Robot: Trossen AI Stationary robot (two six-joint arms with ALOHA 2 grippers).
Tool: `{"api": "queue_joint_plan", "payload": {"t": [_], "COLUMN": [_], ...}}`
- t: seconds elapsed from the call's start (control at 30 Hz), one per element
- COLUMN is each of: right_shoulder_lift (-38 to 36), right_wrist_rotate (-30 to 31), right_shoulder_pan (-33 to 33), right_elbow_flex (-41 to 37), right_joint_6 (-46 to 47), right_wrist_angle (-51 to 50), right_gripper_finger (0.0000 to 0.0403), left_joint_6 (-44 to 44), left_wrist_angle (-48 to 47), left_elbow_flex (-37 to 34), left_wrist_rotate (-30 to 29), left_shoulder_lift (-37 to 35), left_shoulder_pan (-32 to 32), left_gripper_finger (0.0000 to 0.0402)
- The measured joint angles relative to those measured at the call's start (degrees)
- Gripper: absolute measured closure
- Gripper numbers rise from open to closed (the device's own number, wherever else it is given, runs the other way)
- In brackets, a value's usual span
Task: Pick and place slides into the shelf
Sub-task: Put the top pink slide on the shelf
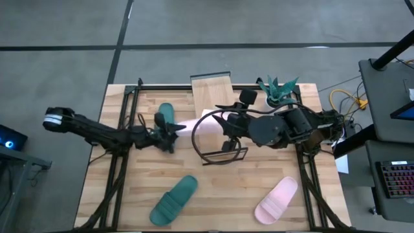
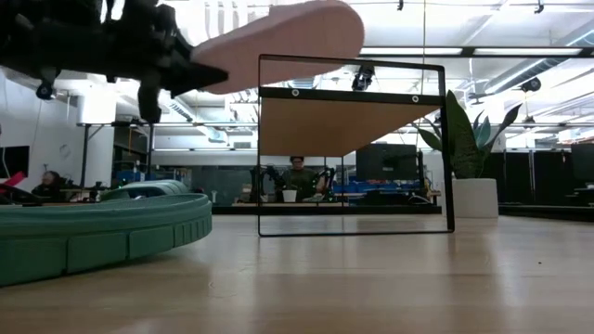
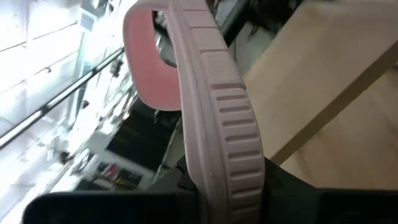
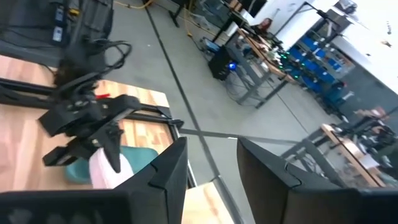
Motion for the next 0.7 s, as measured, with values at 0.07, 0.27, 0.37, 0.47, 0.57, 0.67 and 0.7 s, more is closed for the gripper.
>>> {"api": "queue_joint_plan", "payload": {"t": [0.07, 0.27, 0.37, 0.47, 0.57, 0.67, 0.7], "right_shoulder_lift": [0.00, 0.00, 0.00, 0.00, 0.00, 0.00, 0.00], "right_wrist_rotate": [0.65, 1.31, 1.33, 1.32, 1.32, 1.31, 1.31], "right_shoulder_pan": [-0.09, -0.09, -0.09, -0.09, -0.09, -0.09, -0.09], "right_elbow_flex": [0.00, -0.01, 0.00, -0.02, -0.02, -0.02, -0.02], "right_joint_6": [-0.05, -0.14, -0.12, -0.11, 0.03, 0.03, 0.03], "right_wrist_angle": [0.02, -0.03, -0.65, -1.30, -1.44, -1.44, -1.42], "right_gripper_finger": [0.0273, 0.0268, 0.0271, 0.0275, 0.0278, 0.0280, 0.0280], "left_joint_6": [1.76, 7.97, 12.01, 15.12, 18.26, 19.05, 19.94], "left_wrist_angle": [0.21, 0.25, 0.96, 1.86, 2.18, 2.92, 3.23], "left_elbow_flex": [1.13, 4.64, 5.86, 6.47, 7.45, 8.93, 9.54], "left_wrist_rotate": [-2.44, -11.41, -11.70, -12.28, -12.89, -12.37, -12.43], "left_shoulder_lift": [2.13, 8.42, 11.33, 13.76, 16.13, 18.27, 18.79], "left_shoulder_pan": [-2.02, -5.02, -5.64, -5.77, -6.05, -6.11, -6.07], "left_gripper_finger": [0.0360, 0.0360, 0.0360, 0.0360, 0.0360, 0.0360, 0.0360]}}
